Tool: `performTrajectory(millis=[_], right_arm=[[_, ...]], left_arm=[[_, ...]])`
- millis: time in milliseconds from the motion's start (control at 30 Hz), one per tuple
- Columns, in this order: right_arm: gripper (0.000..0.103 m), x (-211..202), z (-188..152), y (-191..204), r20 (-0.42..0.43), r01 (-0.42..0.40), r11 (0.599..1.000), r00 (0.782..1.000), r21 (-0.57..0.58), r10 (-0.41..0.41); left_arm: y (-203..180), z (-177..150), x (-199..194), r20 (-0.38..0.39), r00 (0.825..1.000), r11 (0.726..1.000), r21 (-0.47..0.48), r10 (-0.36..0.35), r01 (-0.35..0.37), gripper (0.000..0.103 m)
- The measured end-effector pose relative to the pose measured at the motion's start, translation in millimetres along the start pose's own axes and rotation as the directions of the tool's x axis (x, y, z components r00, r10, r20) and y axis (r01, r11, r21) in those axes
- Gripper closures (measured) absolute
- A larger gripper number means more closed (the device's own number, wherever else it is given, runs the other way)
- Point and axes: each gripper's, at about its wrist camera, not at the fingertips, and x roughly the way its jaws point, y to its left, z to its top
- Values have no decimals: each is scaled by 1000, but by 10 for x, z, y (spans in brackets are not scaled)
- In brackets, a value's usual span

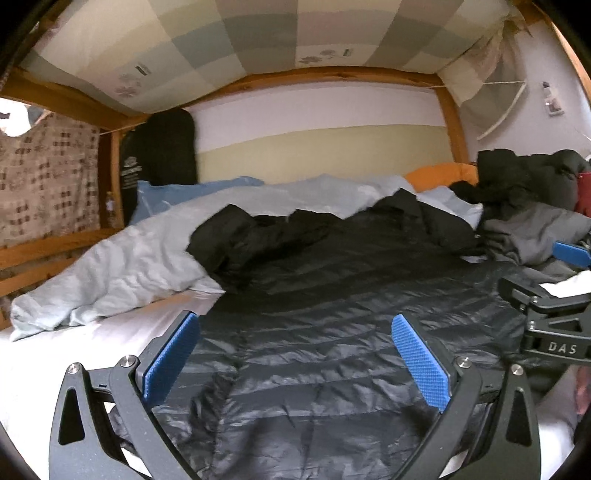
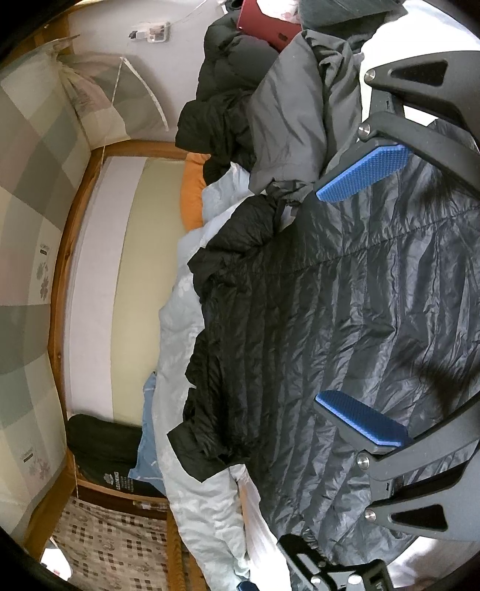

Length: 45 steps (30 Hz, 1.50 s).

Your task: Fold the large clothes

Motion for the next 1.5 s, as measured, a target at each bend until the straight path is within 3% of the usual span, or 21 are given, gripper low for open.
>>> performTrajectory(millis=[100, 200, 333, 467, 600, 667, 767, 933, 1033, 1133, 1400, 1500], right_arm=[[0, -34, -6, -11, 17, 16, 1000, 1000, 7, -16], [0, -90, -23, -55, 37, 70, 997, 997, 39, -72], [0, -152, -33, -126, 47, 63, 995, 997, 81, -67], [0, -158, -45, -128, -12, 59, 995, 998, 86, -58], [0, -423, 18, -208, 17, 184, 974, 982, 131, -188], [0, -600, 146, -290, 32, 157, 971, 986, 180, -165], [0, -888, 407, -380, 40, 111, 977, 992, 181, -120], [0, -1423, 702, -483, 82, 105, 983, 990, 153, -119], [0, -1618, 716, -531, 82, 84, 983, 992, 164, -98], [0, -1737, 745, -566, 80, 40, 987, 995, 154, -53], [0, -1694, 712, -508, 27, -26, 989, 999, 143, 22], [0, -1598, 664, -496, 7, -87, 984, 996, 153, 87]], left_arm=[[62, 0, 30, -13, 1000, 999, -30, -19, 19, 0], [164, -4, 67, -29, 996, 993, -84, -82, 80, 0], [165, -8, 21, -14, 998, 995, -88, -55, 53, 0], [112, 18, -12, -8, 999, 997, -60, -39, 39, 0], [89, 137, -264, 15, 998, 997, -29, -66, 67, 0], [31, 288, -427, 25, 997, 997, -20, -71, 71, 0], [5, 500, -836, 120, 985, 992, -8, -122, 124, 0], [-3, 790, -1400, 221, 972, 997, -6, -74, 77, 0], [99, 915, -1546, 212, 975, 994, -65, -72, 88, 0], [132, 957, -1569, 182, 983, 998, -67, 3, 9, 0], [132, 868, -1502, 125, 992, 999, -49, -16, 22, 0], [140, 811, -1433, 97, 995, 998, -54, -2, 7, 0]])
